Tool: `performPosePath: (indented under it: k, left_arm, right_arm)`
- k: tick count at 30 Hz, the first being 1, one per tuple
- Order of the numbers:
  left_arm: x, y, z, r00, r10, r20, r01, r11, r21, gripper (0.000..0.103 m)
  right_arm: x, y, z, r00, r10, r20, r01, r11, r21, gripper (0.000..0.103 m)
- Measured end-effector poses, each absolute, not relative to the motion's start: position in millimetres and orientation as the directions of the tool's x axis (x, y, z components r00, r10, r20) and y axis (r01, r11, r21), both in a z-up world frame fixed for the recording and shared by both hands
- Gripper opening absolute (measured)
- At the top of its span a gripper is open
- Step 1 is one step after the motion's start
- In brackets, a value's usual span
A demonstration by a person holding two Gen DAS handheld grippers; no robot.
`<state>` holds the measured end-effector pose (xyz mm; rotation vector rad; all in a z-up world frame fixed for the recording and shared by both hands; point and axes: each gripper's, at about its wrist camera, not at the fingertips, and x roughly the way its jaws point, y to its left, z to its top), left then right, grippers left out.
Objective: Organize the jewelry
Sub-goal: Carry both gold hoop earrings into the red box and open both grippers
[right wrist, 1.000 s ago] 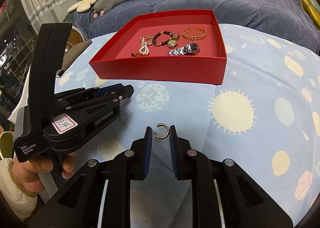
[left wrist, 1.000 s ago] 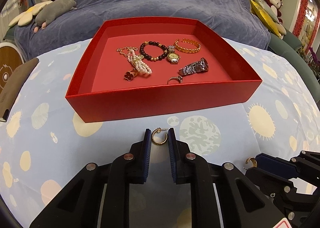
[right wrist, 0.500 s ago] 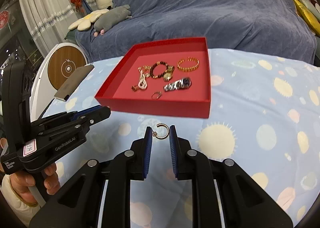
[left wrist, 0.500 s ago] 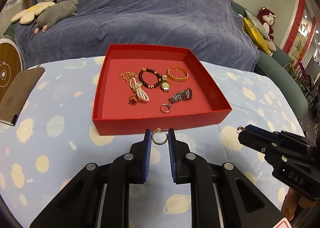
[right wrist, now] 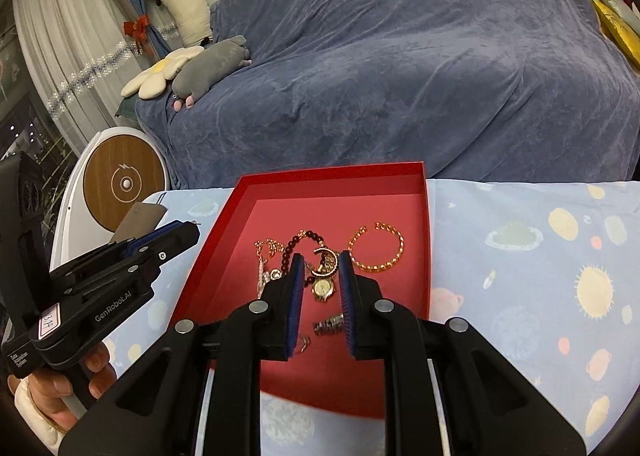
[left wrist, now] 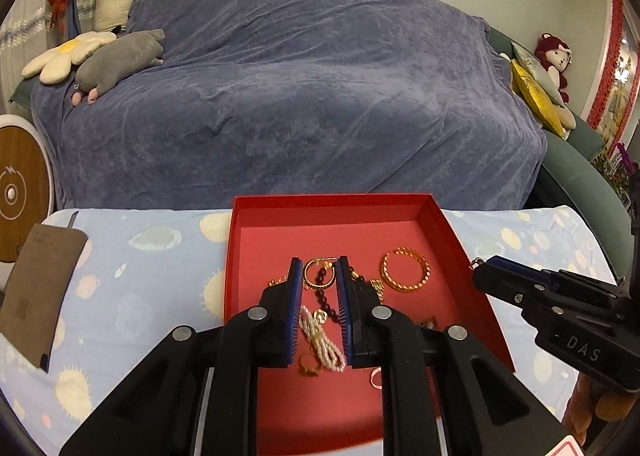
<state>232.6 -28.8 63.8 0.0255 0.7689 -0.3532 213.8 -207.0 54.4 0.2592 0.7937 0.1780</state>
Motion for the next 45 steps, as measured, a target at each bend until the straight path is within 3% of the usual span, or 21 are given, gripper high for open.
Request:
performPosePath:
  k: [17,20,22,24,32,35,39,45]
  left_arm:
    - [321,-40,22,0.59,-0.279,-0.758,0.28,0.951,-0.132,0.015]
    - [325,-36,22,0.581,-0.284,-0.763,0.272,0.951,-0.147,0.016]
    - [325,-34,24,0.586,-0.283,-0.759,0.269,0.952,-0.148,0.022]
    - [321,-28,29,0.598,-0.288,-0.748,0.264,0.952,-0.156,0.029]
    - [255,-10,60,0.657,-0.255,-0.71,0.251,0.961,-0.113,0.031]
    - [216,-8,69,0.687,-0.216,-0.694,0.243,0.968,-0.06,0.044]
    - [166,-8,72,0.716,-0.155,-0.681,0.223,0.975,0.013,0.052]
    - [118,-6,64,0.693,-0.164,-0.702,0.21,0.977,-0.021,0.054]
  right_arm:
    - [315,-198,0,0.583,0.249,-0.773,-0.009,0.954,0.301,0.019]
    - [312,-199,3,0.592,0.241,-0.769,-0.009,0.956,0.294,0.024]
    - [308,-200,6,0.601,0.24,-0.762,-0.009,0.956,0.295,0.026]
    - [300,-202,13,0.613,0.246,-0.751,-0.013,0.953,0.301,0.028]
    - [221,-204,51,0.664,0.247,-0.706,-0.067,0.96,0.273,0.036]
    - [180,-202,61,0.677,0.222,-0.702,-0.074,0.969,0.236,0.05]
    - [125,-195,64,0.691,0.186,-0.698,-0.08,0.98,0.183,0.051]
    - [69,-182,56,0.703,0.166,-0.692,-0.078,0.984,0.158,0.057]
